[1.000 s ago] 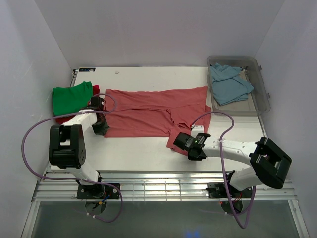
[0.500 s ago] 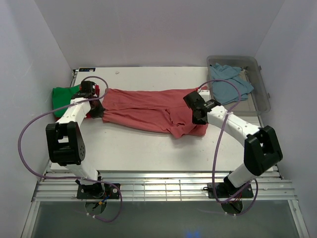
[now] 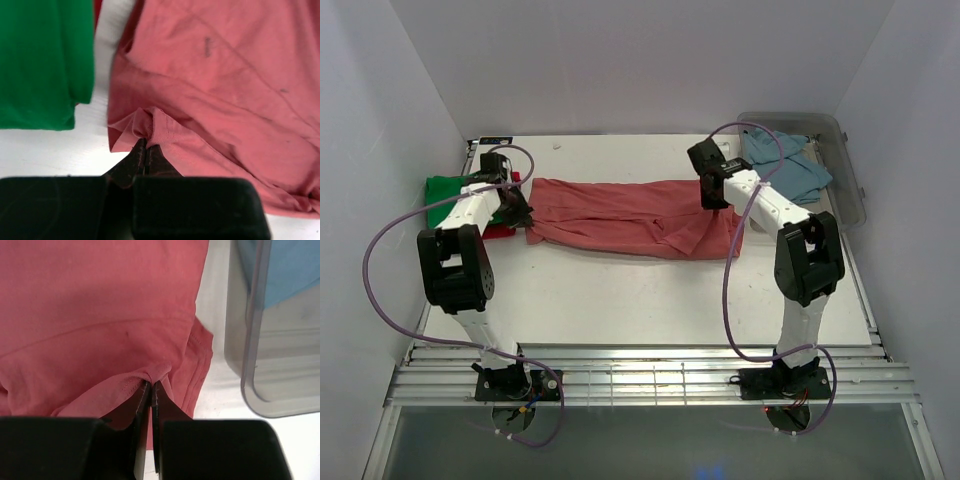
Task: Fold and stack the t-shirts
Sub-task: Fold the tshirt
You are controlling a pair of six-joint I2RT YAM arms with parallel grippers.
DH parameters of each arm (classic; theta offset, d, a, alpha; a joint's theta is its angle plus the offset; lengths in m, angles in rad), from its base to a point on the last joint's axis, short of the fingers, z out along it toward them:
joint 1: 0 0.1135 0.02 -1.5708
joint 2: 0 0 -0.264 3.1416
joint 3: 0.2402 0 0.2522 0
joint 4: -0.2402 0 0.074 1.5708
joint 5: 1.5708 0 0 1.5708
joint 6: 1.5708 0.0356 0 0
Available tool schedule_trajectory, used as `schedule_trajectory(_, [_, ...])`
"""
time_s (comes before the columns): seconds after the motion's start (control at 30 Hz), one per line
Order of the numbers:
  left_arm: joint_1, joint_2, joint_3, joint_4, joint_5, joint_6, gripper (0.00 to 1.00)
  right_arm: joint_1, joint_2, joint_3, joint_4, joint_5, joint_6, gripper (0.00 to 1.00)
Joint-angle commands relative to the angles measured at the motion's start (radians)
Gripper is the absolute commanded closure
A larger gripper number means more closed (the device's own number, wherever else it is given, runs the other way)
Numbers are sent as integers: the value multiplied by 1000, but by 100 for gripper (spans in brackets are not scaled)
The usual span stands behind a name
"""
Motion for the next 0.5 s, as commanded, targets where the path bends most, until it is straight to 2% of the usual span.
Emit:
schedule_trajectory(0.0, [6, -4, 86, -13, 60, 16, 100, -20, 9, 109, -33, 1, -58, 92])
schedule_trajectory(0.47, [9, 206, 257, -73, 72, 57, 100, -80, 196, 313, -80, -21, -118, 92])
